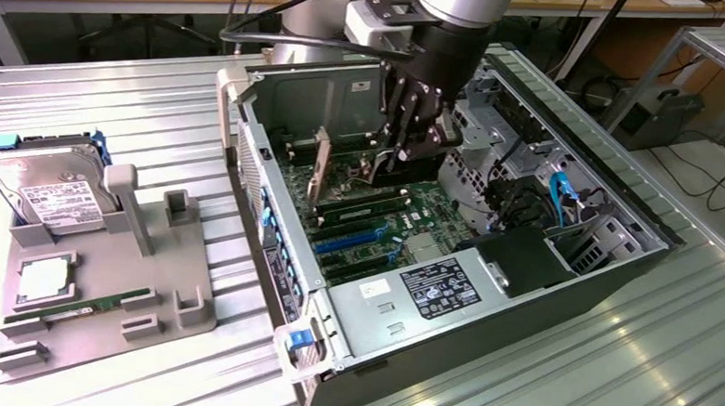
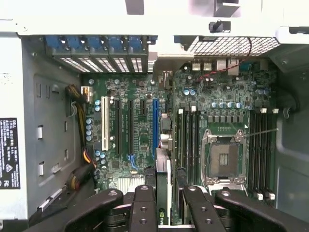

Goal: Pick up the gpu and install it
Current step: 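Insert the gpu into the slot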

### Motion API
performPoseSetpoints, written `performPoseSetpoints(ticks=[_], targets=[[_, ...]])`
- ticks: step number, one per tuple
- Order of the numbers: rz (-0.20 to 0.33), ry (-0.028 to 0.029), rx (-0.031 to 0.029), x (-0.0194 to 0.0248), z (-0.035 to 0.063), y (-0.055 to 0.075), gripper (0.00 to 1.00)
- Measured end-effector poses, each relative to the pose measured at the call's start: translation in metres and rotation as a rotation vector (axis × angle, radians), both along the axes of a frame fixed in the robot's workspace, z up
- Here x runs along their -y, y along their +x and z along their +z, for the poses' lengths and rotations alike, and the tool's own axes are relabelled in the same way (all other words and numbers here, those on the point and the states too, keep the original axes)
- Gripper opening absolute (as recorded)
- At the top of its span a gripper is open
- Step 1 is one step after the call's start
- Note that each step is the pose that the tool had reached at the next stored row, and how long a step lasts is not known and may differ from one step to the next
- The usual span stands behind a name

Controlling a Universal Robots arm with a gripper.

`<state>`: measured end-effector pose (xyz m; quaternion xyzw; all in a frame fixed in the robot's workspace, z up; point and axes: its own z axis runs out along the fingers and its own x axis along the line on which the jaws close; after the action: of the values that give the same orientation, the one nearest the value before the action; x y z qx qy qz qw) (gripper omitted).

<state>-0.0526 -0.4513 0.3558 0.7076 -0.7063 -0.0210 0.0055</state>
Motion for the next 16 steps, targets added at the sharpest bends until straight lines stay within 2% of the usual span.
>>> performPoseSetpoints(ticks=[9,14,16], targets=[[0.001,-0.0006,0.0037,0.0002,-0.0148,-0.002,0.26],[0.008,-0.0006,0.0037,0.0028,-0.0259,-0.009,0.26],[0.015,-0.0005,0.0036,0.005,-0.0342,-0.013,0.26]])
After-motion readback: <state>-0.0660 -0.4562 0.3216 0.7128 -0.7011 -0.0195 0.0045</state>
